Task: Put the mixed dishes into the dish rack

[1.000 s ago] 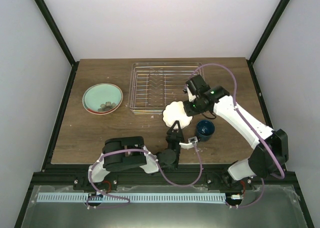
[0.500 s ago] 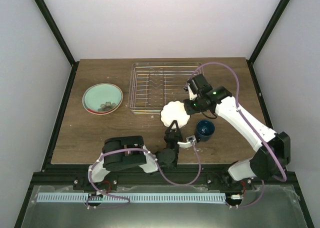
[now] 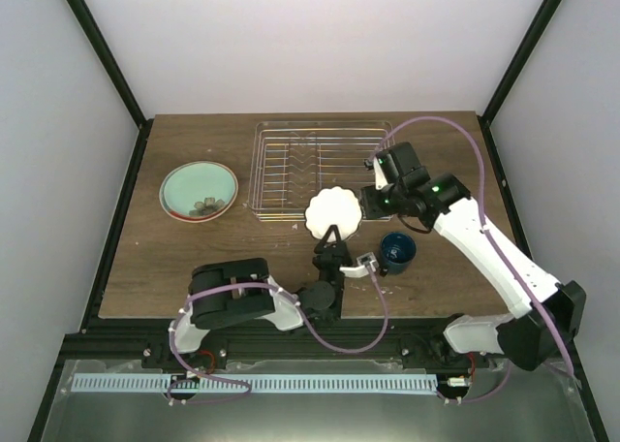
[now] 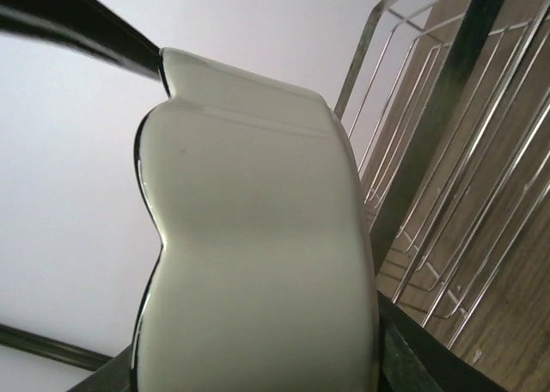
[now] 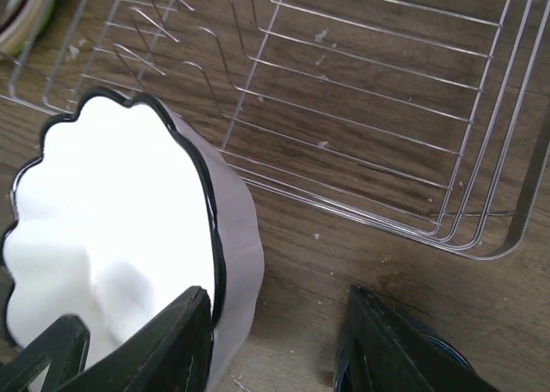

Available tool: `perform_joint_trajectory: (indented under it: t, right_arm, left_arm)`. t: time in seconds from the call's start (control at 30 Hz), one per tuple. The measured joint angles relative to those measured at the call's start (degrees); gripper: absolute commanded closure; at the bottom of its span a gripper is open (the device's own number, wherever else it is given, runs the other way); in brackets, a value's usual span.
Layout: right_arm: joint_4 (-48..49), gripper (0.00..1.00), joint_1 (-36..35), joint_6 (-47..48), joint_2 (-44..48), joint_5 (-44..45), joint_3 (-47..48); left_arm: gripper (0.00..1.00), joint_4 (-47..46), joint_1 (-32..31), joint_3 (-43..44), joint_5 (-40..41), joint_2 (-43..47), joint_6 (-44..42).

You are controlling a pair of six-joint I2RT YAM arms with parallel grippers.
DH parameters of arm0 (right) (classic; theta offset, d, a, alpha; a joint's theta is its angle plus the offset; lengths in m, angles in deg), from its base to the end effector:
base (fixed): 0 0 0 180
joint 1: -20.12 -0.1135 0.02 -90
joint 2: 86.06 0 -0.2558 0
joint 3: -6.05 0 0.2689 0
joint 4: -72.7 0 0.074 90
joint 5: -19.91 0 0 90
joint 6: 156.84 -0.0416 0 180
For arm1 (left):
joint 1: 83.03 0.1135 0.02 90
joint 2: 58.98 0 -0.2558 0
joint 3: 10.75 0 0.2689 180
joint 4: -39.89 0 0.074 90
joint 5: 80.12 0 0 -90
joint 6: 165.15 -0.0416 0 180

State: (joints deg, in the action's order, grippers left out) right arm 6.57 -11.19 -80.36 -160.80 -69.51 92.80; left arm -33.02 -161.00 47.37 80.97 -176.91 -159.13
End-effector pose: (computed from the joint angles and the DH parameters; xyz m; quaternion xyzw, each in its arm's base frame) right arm 0.2424 0.1469 0.3226 -0.1456 0.9402 0.1130 0.2866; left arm 0.1136 -0.3441 0.1269 0.4283 0.5290 0.3944 0.6174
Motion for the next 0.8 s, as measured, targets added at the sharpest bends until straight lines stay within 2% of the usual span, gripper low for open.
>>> perform_joint_trajectory:
  t: [0.17,0.43,0.8]
  right_arm:
    - [0.6,0.55,0.0,0.0,3.0,-1.5,0.1]
    - [1.0,0.55,0.0,0.0,3.6,-2.1,0.5]
    - [0.5,0.54,0.1,-0.1,3.6,1.3,0.9]
  left_arm:
    - [0.83,0.0,1.2,0.0,1.0,1.0,1.0]
    - [0.82,0.0,2.0,1.0,1.9,1.5,0.1]
    - [0.82,0.0,2.0,7.3,2.2,3.8,-7.6]
